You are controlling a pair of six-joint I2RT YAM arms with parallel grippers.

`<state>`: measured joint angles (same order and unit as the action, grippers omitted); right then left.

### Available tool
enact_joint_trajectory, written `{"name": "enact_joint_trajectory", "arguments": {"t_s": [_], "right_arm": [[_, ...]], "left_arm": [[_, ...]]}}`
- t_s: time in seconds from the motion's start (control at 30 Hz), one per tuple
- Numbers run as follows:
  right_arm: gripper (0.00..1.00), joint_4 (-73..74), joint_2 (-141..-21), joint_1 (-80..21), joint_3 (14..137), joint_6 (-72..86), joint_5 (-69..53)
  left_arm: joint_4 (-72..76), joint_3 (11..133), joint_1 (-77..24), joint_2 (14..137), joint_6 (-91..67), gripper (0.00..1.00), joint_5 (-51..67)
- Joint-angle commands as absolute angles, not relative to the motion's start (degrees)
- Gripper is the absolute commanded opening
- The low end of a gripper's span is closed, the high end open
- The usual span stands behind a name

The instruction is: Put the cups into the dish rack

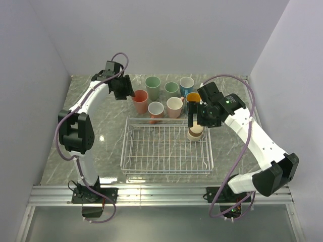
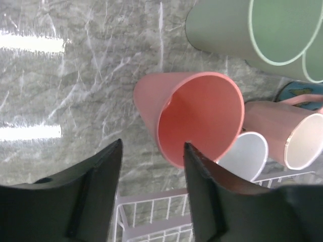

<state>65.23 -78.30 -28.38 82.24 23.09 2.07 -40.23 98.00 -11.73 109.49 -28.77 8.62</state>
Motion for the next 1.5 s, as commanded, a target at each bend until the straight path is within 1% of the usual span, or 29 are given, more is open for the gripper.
{"name": "enact_joint_trajectory", "arguments": {"t_s": [0.0, 0.17, 0.27, 0.3, 0.33, 0.37, 0.4, 0.43, 0.47, 0.73, 1.07, 1.17, 1.23, 1.3, 1.43, 1.47], "right_arm": [[0.98, 64.07, -76.03, -28.65, 81.56, 23.91, 1.85], [0.98, 64.34, -76.02, -28.65, 81.74, 23.55, 2.81], [0.98, 64.16, -76.03, -28.65, 81.48, 23.73, 2.81], [0.98, 64.07, -76.03, -28.74, 81.30, 23.64, 2.73], [0.98, 63.72, -76.11, -28.65, 81.12, 23.73, 2.64], [0.98, 63.63, -76.20, -28.65, 81.04, 23.82, 2.46], [0.98, 63.55, -76.11, -28.65, 80.95, 23.73, 2.63], [0.98, 63.63, -76.29, -28.65, 81.03, 23.73, 2.64], [0.98, 63.55, -76.29, -28.65, 81.04, 23.56, 2.81], [0.98, 63.55, -77.61, -28.65, 82.44, 22.94, 2.99], [0.97, 63.37, -78.66, -28.57, 85.69, 22.94, 2.55], [0.97, 61.36, -77.96, -28.65, 86.22, 23.20, 0.18], [0.97, 59.25, -77.00, -28.65, 85.87, 23.29, -4.03], [0.97, 56.08, -75.68, -28.74, 85.26, 23.82, -6.14], [0.98, 51.87, -74.80, -28.65, 84.64, 25.31, -13.08], [0.99, 49.59, -74.36, -28.74, 84.55, 25.66, -17.01]], "left_arm": [[-40.52, 100.89, -12.48, 111.53, -26.98, 0.55, 7.03], [-41.75, 103.18, -13.01, 114.87, -25.93, 0.50, 5.63], [-42.10, 103.97, -13.10, 116.36, -25.58, 0.44, 5.62], [-42.10, 104.24, -13.10, 116.98, -25.49, 0.36, 5.80], [-42.10, 104.33, -13.10, 117.16, -25.49, 0.31, 6.06], [-42.10, 104.50, -13.10, 117.59, -25.58, 0.21, 6.50], [-42.19, 104.59, -13.10, 117.60, -25.66, 0.15, 6.50], [-42.27, 104.68, -13.10, 117.86, -25.66, 0.05, 6.50], [-42.36, 104.76, -13.10, 117.69, -25.75, 0.01, 6.68], [-44.12, 106.00, -12.48, 115.76, -25.23, 0.00, 6.06], [-45.00, 103.36, -7.83, 106.36, -26.45, 0.00, 9.13], [-43.34, 101.08, -5.99, 102.40, -27.95, 0.00, 13.26], [-41.76, 98.63, -5.28, 99.16, -28.12, 0.00, 19.82], [-39.39, 96.86, -5.01, 96.95, -28.56, 0.00, 22.49], [-36.66, 92.39, -4.83, 90.99, -30.40, 0.00, 27.50], [-35.78, 91.42, -4.57, 90.01, -30.85, 0.00, 30.38]]}}
